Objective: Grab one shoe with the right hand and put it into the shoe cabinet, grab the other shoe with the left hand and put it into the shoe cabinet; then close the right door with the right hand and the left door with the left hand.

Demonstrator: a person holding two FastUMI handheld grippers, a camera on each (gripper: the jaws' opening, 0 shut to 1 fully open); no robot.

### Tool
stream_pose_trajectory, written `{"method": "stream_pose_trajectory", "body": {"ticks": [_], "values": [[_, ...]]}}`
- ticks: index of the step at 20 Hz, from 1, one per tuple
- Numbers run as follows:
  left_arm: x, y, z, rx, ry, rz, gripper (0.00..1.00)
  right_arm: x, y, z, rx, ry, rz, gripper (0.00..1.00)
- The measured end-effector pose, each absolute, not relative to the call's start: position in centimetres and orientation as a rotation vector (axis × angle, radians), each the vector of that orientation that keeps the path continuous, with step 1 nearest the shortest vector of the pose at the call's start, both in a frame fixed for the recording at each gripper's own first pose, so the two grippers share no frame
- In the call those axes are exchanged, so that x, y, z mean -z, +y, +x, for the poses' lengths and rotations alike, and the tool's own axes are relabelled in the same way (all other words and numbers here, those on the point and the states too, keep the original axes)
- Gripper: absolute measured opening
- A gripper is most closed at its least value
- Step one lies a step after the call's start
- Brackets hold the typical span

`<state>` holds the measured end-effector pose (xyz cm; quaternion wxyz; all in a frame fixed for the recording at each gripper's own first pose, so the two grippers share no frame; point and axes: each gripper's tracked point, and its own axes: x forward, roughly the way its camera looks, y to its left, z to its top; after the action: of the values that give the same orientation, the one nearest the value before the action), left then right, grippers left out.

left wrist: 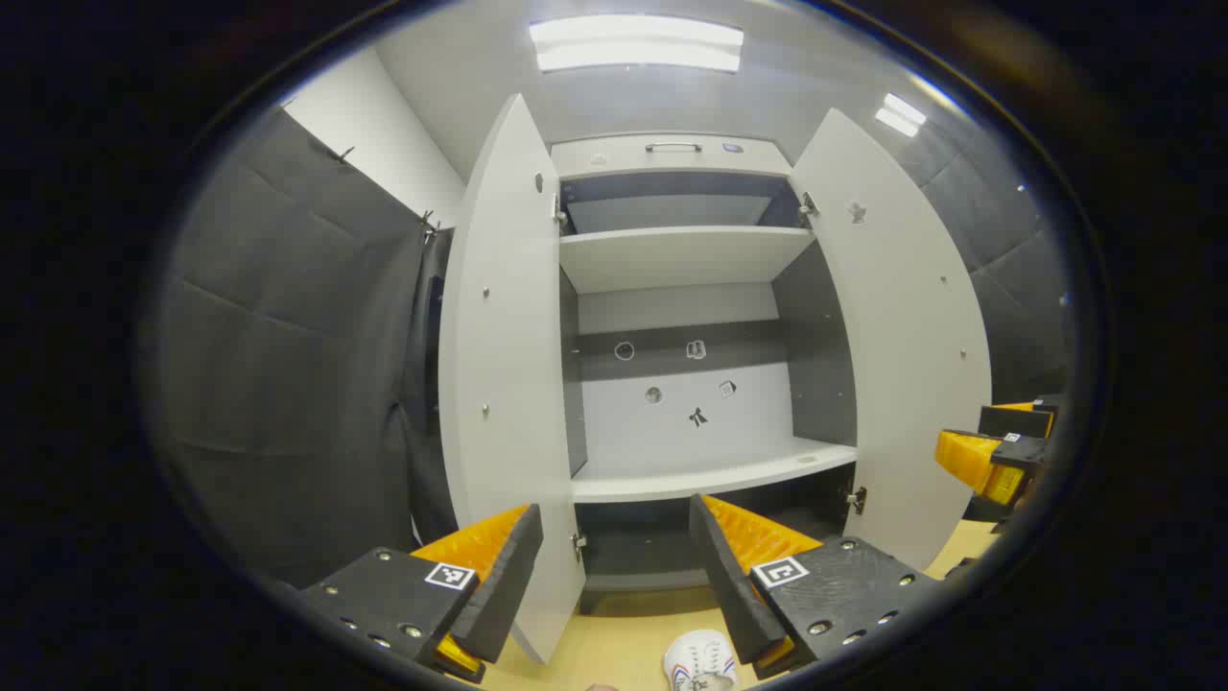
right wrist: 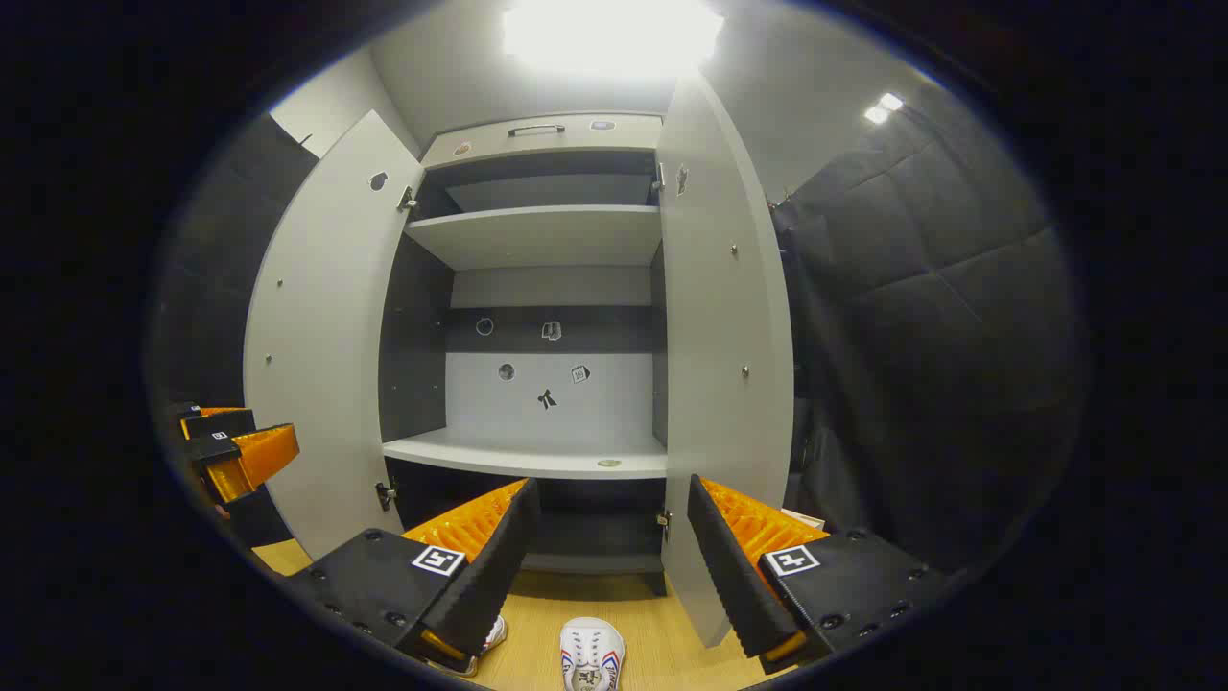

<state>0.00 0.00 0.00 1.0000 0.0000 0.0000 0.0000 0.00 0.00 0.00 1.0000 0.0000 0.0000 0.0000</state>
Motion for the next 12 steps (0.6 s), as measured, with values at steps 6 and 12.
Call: {"method": "stream_pose_trajectory", "body": {"ticks": [6, 12], "values": [[-0.23, -0.04, -0.1, 0.0, -0.006, 0.011, 0.89, 0.23, 0.12, 0.14, -0.007, 0.007, -0.001, 0.98], [-0.64, -0.29, -0.35, 0.001, -0.023, 0.027, 0.89, 0.93, 0.28, 0.27, -0.014, 0.03, 0.001, 0.98]]}}
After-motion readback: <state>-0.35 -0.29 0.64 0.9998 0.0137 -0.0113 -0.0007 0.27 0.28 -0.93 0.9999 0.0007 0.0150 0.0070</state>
